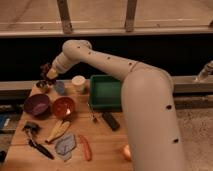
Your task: Place grapes in metal cup
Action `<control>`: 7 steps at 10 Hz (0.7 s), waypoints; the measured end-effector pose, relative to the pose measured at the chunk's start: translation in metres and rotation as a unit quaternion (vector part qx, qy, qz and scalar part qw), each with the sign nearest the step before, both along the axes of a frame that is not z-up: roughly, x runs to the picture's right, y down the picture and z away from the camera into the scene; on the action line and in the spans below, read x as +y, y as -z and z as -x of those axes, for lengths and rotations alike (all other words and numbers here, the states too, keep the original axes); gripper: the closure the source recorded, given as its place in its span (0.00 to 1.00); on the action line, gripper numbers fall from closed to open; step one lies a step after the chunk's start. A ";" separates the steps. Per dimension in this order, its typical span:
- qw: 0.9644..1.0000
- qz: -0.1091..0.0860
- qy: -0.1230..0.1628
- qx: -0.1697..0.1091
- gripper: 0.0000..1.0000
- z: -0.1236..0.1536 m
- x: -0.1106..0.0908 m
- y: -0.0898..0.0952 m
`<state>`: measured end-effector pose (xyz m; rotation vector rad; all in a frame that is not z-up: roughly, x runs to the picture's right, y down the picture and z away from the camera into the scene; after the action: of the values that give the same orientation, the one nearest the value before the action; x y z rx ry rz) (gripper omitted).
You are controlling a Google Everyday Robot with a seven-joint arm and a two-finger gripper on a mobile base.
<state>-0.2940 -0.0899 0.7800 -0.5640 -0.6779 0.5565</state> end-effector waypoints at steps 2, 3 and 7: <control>1.000 -0.011 -0.017 -0.008 1.00 0.004 -0.007 -0.010; 1.000 -0.014 -0.024 -0.012 1.00 0.009 -0.011 -0.016; 0.999 -0.020 -0.026 -0.014 1.00 0.032 -0.019 -0.029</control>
<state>-0.3262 -0.1085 0.8092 -0.5189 -0.7303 0.5826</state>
